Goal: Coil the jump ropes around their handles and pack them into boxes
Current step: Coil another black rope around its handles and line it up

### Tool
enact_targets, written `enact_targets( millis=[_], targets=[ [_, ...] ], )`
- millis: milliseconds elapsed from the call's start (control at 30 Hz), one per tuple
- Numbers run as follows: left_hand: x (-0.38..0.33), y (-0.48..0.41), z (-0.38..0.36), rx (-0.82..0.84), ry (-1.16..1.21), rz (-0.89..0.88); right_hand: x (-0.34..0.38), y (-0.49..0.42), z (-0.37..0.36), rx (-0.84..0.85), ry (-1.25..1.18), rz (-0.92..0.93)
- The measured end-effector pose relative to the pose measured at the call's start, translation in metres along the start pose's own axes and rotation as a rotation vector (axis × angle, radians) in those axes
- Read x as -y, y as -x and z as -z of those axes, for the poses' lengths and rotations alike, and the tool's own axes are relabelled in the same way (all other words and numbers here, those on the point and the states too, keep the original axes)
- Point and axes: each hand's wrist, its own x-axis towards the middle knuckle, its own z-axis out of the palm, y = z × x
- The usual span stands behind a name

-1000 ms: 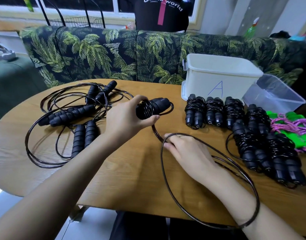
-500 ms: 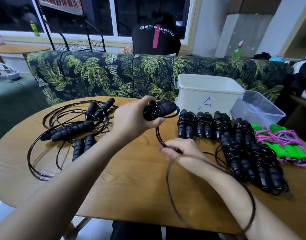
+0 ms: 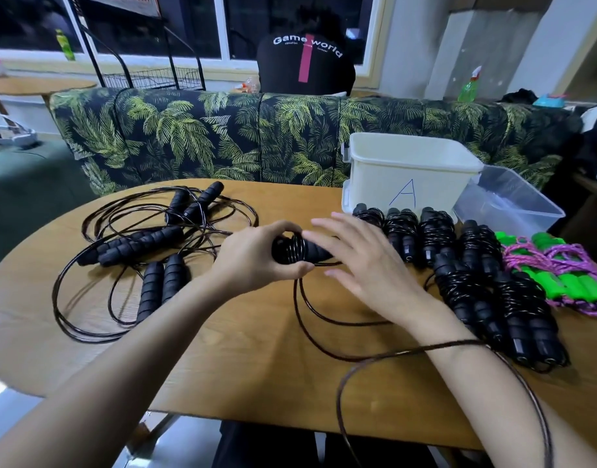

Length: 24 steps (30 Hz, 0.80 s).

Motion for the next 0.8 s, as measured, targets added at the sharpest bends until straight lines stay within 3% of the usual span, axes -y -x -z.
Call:
enact_targets(
  millis=[100, 300, 400, 500, 633, 733, 800],
  targets=[
    [-0.001, 0.002, 0.000, 0.052, 0.037, -0.029, -0.001, -0.001, -0.005, 0.156, 0.010, 0.056],
    [-0.005, -0.001, -0.005, 0.137, 0.052, -0.053, 0.000, 0.002, -0.017, -0.034, 0.019, 0.070],
    [-0.009, -0.006, -0.009, 0.021, -0.068, -0.066, -0.001, 0.005, -0.027, -0.117, 0.057, -0.018],
    [-0.023, -0.010, -0.017, -0.133, -0.081, 0.077, 0.000, 0.004, -0.031, -0.188, 0.001, -0.205],
    [-0.033, 0.000, -0.044, -0.274, 0.320, 0.147, 0.005, -0.002, -0.032, -0.260, -0.071, -0.410],
    [-0.033, 0.006, -0.056, -0.143, 0.799, 0.273, 0.006, -0.005, -0.029, -0.220, -0.186, -0.614],
    [-0.030, 0.006, -0.062, -0.132, 0.891, 0.281, 0.007, -0.004, -0.028, -0.157, -0.285, -0.725]
  ],
)
